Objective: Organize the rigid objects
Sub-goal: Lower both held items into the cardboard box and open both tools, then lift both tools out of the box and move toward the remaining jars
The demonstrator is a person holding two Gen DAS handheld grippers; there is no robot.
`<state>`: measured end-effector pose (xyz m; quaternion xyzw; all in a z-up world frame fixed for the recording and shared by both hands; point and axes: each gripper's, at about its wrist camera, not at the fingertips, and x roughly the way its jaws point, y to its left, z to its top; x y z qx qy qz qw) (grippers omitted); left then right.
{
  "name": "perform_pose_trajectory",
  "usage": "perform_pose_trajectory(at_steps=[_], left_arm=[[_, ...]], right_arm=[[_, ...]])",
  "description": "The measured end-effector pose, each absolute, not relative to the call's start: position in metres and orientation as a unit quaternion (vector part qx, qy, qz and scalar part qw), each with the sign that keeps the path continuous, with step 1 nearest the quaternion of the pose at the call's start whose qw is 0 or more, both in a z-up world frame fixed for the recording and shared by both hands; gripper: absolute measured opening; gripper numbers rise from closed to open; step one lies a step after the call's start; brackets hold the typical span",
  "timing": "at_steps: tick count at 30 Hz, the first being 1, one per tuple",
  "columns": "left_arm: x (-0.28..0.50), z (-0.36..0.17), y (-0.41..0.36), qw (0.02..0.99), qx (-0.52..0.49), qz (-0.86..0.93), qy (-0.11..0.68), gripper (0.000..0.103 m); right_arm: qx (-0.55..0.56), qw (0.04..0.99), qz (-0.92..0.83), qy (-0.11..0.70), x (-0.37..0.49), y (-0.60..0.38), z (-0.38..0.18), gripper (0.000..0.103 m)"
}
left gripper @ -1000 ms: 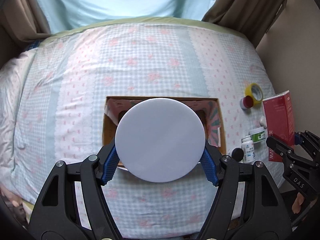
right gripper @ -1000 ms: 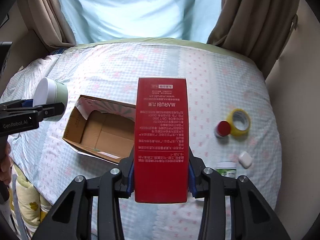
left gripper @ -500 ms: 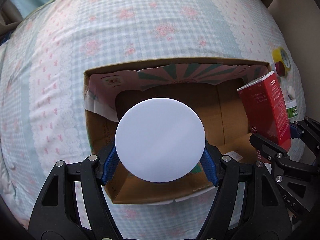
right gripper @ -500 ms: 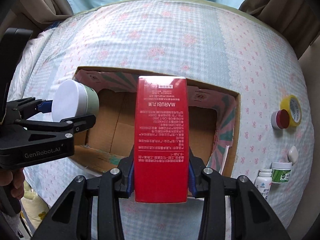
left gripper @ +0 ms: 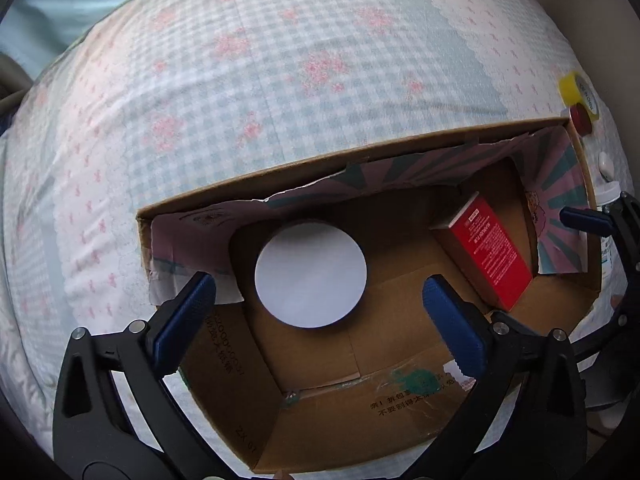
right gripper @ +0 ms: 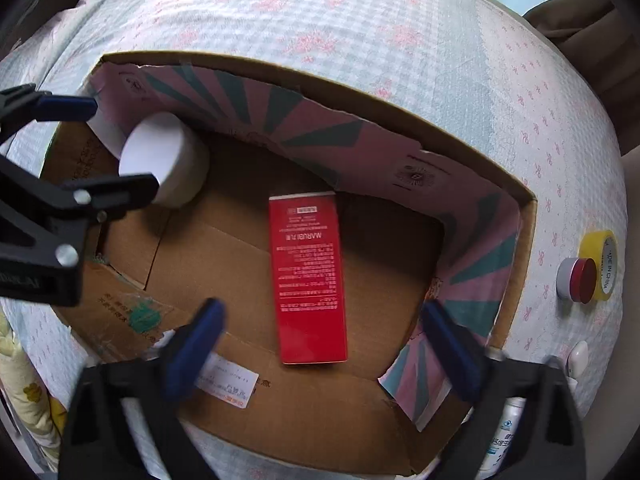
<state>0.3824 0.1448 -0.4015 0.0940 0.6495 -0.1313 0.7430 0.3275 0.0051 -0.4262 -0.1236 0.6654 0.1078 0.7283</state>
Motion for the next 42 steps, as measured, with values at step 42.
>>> perform_pose_trajectory(at_steps=[42], left_arm=[[0.265, -0.19, 0.151, 0.821, 0.032, -0.085, 0.564, 0.103]], right_arm=[[-0.055, 0.801, 0.066, 0.593, 0.226, -0.045, -0.229, 0.103]])
